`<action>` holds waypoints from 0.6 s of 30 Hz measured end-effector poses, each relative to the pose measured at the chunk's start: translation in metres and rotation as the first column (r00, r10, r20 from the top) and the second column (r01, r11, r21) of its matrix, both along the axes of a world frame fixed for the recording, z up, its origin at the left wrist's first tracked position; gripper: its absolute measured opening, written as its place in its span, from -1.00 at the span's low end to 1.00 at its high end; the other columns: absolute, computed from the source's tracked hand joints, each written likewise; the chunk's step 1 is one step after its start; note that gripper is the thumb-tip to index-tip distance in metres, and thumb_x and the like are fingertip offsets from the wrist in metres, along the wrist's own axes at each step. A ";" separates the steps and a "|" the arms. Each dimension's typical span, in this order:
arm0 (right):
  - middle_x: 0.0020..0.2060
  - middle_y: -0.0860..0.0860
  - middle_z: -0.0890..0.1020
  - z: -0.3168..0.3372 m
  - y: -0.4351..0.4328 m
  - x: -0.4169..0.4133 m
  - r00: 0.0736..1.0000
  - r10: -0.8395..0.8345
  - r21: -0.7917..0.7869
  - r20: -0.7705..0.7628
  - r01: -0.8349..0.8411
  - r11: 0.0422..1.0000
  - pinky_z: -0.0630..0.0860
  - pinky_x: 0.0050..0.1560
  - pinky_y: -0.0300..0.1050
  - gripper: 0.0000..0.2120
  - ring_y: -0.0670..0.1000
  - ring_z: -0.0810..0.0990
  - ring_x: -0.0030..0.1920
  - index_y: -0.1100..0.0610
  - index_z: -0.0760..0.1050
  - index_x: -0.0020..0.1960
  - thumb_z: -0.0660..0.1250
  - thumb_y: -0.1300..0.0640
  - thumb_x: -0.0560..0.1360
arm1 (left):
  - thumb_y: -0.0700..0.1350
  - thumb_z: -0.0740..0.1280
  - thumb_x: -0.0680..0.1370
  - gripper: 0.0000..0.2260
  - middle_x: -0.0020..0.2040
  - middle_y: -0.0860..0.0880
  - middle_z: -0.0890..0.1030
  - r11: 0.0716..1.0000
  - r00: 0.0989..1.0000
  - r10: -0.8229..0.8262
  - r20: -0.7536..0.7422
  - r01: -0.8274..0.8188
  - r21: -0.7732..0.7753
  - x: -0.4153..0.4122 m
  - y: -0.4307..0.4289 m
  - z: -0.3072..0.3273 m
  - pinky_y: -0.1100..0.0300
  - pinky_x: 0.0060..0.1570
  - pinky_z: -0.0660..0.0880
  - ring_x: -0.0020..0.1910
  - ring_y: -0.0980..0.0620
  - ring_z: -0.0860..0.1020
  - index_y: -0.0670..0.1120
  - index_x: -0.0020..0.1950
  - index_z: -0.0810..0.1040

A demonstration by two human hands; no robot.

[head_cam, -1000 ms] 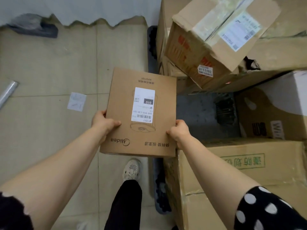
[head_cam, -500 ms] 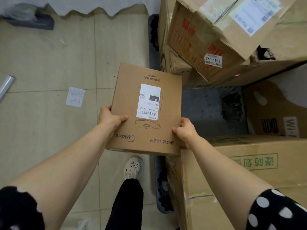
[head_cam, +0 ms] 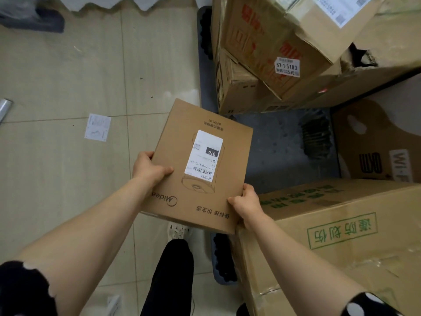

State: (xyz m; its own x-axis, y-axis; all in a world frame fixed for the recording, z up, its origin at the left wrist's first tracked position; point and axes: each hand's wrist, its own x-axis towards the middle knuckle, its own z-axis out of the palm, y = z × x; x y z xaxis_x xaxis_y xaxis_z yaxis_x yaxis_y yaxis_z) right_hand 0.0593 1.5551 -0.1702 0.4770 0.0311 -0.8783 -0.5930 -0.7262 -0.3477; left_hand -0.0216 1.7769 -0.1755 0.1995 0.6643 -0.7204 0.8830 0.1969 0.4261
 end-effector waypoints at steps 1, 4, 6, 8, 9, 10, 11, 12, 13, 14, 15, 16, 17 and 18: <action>0.23 0.10 0.50 0.000 0.003 0.006 1.000 -0.010 0.015 0.017 0.010 1.000 0.47 0.14 -0.06 -0.51 0.09 0.49 0.19 0.15 0.25 0.40 0.27 0.32 0.51 | -0.19 0.56 0.34 -0.35 0.25 -0.10 0.53 1.000 1.000 0.006 0.016 -0.007 0.011 0.003 0.002 0.000 0.02 0.23 0.46 0.16 -0.11 0.53 -0.13 0.36 0.36; 0.25 0.11 0.49 -0.001 0.011 0.023 0.995 -0.076 0.042 0.071 0.073 0.996 0.43 0.15 -0.08 -0.50 0.10 0.48 0.21 0.17 0.23 0.42 0.26 0.33 0.52 | -0.21 0.55 0.35 -0.35 0.25 -0.09 0.52 0.999 0.996 0.019 0.088 -0.021 0.024 0.018 0.002 0.000 0.04 0.24 0.46 0.17 -0.08 0.53 -0.13 0.37 0.35; 0.25 0.11 0.49 -0.002 0.011 0.037 0.987 -0.114 0.036 0.112 0.111 0.993 0.42 0.16 -0.06 -0.50 0.10 0.47 0.21 0.16 0.21 0.42 0.25 0.33 0.53 | -0.23 0.54 0.36 -0.35 0.25 -0.09 0.51 1.000 0.991 0.018 0.133 -0.018 0.004 0.029 -0.004 -0.003 0.03 0.24 0.45 0.17 -0.08 0.52 -0.14 0.37 0.33; 0.25 0.11 0.48 -0.003 0.009 0.054 0.980 -0.132 0.044 0.148 0.127 0.991 0.41 0.14 -0.07 -0.51 0.08 0.46 0.18 0.16 0.20 0.42 0.22 0.34 0.54 | -0.24 0.54 0.36 -0.34 0.25 -0.09 0.51 0.999 0.985 0.036 0.168 -0.031 -0.032 0.038 -0.012 -0.010 0.01 0.25 0.46 0.17 -0.07 0.53 -0.15 0.37 0.32; 0.25 0.10 0.47 -0.004 0.006 0.061 0.979 -0.132 0.048 0.157 0.126 0.991 0.41 0.12 -0.07 -0.51 0.06 0.45 0.15 0.15 0.19 0.43 0.22 0.34 0.54 | -0.25 0.54 0.36 -0.34 0.25 -0.09 0.51 0.998 0.983 0.053 0.175 -0.045 -0.053 0.040 -0.016 -0.014 0.00 0.24 0.46 0.17 -0.07 0.53 -0.15 0.37 0.32; 0.24 0.09 0.47 -0.005 0.004 0.067 0.979 -0.126 0.048 0.161 0.120 0.992 0.41 0.10 -0.08 -0.51 0.03 0.44 0.11 0.15 0.18 0.43 0.21 0.35 0.55 | -0.26 0.54 0.35 -0.35 0.24 -0.08 0.52 0.996 0.982 0.070 0.178 -0.058 -0.072 0.042 -0.021 -0.017 -0.01 0.24 0.47 0.16 -0.07 0.54 -0.15 0.36 0.32; 0.23 0.08 0.47 -0.007 0.000 0.072 0.979 -0.119 0.044 0.164 0.114 0.993 0.40 0.08 -0.10 -0.50 0.02 0.42 0.09 0.15 0.17 0.44 0.20 0.35 0.55 | -0.26 0.53 0.36 -0.36 0.24 -0.09 0.52 0.994 0.981 0.083 0.176 -0.068 -0.088 0.043 -0.025 -0.021 -0.01 0.23 0.48 0.15 -0.07 0.54 -0.14 0.36 0.32; 0.21 0.07 0.46 -0.011 -0.005 0.075 0.979 -0.118 0.036 0.164 0.113 0.993 0.40 0.07 -0.11 -0.49 0.01 0.41 0.08 0.15 0.17 0.45 0.20 0.35 0.55 | -0.26 0.53 0.36 -0.36 0.24 -0.10 0.52 0.993 0.982 0.083 0.172 -0.067 -0.102 0.043 -0.030 -0.025 -0.02 0.23 0.48 0.15 -0.08 0.54 -0.14 0.36 0.32; 0.20 0.07 0.46 -0.014 -0.010 0.077 0.978 -0.124 0.030 0.166 0.121 0.992 0.39 0.07 -0.11 -0.49 0.01 0.41 0.07 0.15 0.16 0.46 0.20 0.36 0.55 | -0.26 0.52 0.37 -0.37 0.25 -0.10 0.52 0.992 0.983 0.076 0.165 -0.057 -0.116 0.043 -0.035 -0.029 -0.03 0.23 0.48 0.16 -0.08 0.54 -0.14 0.36 0.32; 0.21 0.08 0.47 -0.018 -0.015 0.079 0.976 -0.133 0.021 0.171 0.131 0.991 0.39 0.08 -0.11 -0.48 0.01 0.41 0.08 0.16 0.16 0.46 0.20 0.36 0.55 | -0.26 0.52 0.38 -0.37 0.26 -0.10 0.52 0.991 0.986 0.058 0.159 -0.038 -0.128 0.044 -0.040 -0.032 -0.03 0.24 0.47 0.17 -0.09 0.53 -0.14 0.37 0.31; 0.24 0.09 0.47 -0.022 -0.020 0.081 0.974 -0.140 0.013 0.177 0.140 0.990 0.40 0.09 -0.11 -0.48 0.02 0.42 0.09 0.16 0.17 0.46 0.20 0.37 0.54 | -0.26 0.51 0.39 -0.37 0.27 -0.11 0.51 0.990 0.987 0.035 0.156 -0.013 -0.141 0.046 -0.043 -0.036 -0.03 0.24 0.47 0.18 -0.09 0.53 -0.13 0.38 0.30; 0.26 0.11 0.47 -0.027 -0.024 0.084 0.972 -0.143 0.007 0.184 0.144 0.990 0.40 0.10 -0.10 -0.48 0.04 0.44 0.12 0.15 0.18 0.46 0.20 0.37 0.54 | -0.27 0.50 0.40 -0.36 0.29 -0.10 0.50 0.988 0.988 0.008 0.156 0.016 -0.152 0.048 -0.046 -0.040 -0.03 0.25 0.46 0.20 -0.09 0.52 -0.13 0.40 0.29; 0.27 0.11 0.46 -0.031 -0.027 0.087 0.971 -0.141 0.004 0.192 0.143 0.990 0.40 0.11 -0.10 -0.47 0.06 0.45 0.16 0.15 0.18 0.46 0.21 0.37 0.54 | -0.28 0.48 0.41 -0.36 0.30 -0.10 0.49 0.986 0.988 -0.018 0.151 0.043 -0.163 0.052 -0.048 -0.043 -0.02 0.26 0.46 0.22 -0.09 0.51 -0.12 0.42 0.28; 0.28 0.11 0.46 -0.035 -0.030 0.092 0.971 -0.134 0.001 0.200 0.137 0.991 0.40 0.12 -0.10 -0.46 0.09 0.45 0.20 0.15 0.17 0.46 0.21 0.37 0.53 | -0.29 0.46 0.43 -0.35 0.32 -0.10 0.48 0.982 0.989 -0.046 0.144 0.071 -0.172 0.055 -0.051 -0.046 -0.01 0.26 0.45 0.24 -0.10 0.49 -0.11 0.44 0.26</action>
State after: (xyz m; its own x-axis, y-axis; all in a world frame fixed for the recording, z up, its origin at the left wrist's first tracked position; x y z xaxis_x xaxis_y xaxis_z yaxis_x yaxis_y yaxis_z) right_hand 0.1514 1.5250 -0.2051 0.6410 -0.0565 -0.7655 -0.6061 -0.6490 -0.4597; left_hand 0.0335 1.7259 -0.2214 0.3401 0.5134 -0.7879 0.8300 0.2299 0.5082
